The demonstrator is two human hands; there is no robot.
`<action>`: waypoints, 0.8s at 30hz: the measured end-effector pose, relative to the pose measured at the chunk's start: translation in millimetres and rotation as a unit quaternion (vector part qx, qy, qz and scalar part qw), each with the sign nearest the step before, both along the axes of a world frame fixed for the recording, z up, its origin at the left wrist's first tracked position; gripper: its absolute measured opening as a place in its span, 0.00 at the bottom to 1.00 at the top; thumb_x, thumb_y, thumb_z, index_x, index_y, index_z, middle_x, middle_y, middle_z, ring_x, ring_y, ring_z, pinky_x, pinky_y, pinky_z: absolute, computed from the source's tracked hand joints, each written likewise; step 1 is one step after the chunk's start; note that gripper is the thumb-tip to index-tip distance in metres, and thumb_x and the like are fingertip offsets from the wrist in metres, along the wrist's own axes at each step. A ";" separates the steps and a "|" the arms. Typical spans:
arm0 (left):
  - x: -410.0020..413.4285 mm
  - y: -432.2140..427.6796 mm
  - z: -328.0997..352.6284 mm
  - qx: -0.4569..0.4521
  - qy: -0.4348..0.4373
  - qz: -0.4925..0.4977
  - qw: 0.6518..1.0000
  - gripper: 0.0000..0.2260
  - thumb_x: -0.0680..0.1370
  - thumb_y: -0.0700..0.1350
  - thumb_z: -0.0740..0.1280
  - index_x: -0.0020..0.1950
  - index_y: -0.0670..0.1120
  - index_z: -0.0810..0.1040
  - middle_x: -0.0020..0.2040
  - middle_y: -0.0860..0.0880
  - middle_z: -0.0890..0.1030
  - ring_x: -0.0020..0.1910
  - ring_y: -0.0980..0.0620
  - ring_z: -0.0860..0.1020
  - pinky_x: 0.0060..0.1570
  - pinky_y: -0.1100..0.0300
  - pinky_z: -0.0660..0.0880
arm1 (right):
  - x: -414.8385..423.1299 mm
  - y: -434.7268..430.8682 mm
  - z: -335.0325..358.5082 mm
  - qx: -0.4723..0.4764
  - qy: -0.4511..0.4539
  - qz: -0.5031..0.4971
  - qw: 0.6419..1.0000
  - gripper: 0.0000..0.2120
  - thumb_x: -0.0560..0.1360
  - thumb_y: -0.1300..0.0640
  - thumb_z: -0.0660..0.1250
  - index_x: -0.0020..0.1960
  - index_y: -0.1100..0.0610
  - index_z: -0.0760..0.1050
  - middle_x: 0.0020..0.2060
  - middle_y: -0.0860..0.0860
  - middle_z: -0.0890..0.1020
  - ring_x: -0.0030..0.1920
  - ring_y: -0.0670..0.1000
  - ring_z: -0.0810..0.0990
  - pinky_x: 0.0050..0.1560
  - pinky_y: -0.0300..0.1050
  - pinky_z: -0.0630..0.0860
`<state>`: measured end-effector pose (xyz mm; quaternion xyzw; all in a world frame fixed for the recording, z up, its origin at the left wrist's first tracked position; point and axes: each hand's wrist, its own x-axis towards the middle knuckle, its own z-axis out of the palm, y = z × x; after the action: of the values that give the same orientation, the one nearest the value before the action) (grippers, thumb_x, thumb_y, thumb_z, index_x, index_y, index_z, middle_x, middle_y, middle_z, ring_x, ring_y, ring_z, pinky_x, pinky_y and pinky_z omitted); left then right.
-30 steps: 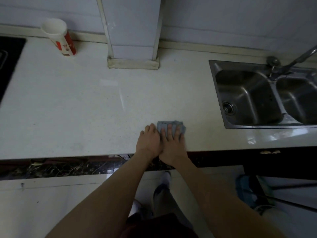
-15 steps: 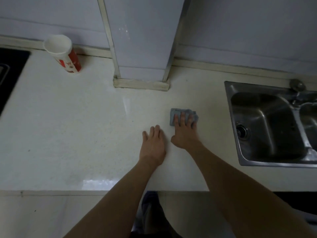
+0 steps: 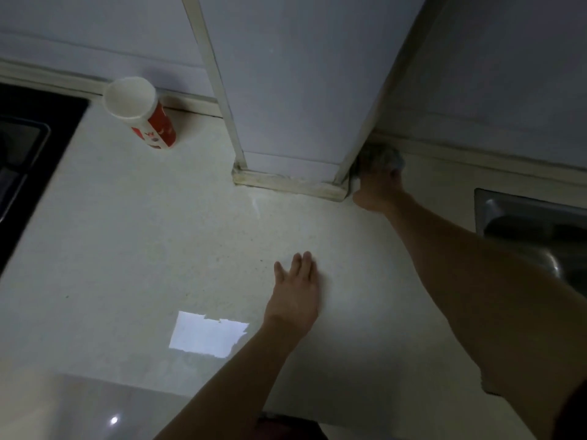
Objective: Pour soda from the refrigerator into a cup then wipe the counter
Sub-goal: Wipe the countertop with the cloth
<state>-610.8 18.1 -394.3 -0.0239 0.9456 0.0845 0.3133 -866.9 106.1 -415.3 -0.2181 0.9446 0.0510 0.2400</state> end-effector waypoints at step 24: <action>133.9 -42.0 -2.1 -0.024 0.103 -0.051 0.993 0.22 0.78 0.39 0.55 0.72 0.36 0.62 0.74 0.36 0.58 0.73 0.36 0.58 0.69 0.37 0.59 | 165.2 -19.1 -5.4 -0.009 -0.001 -0.110 0.994 0.43 0.77 0.49 0.62 0.79 0.57 0.38 0.78 0.60 0.38 0.75 0.67 0.35 0.74 0.64 0.38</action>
<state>-476.9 -23.9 -396.4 0.0255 0.9745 0.0475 0.2178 -701.7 86.9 -420.7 -0.1155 0.9630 0.0153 0.2429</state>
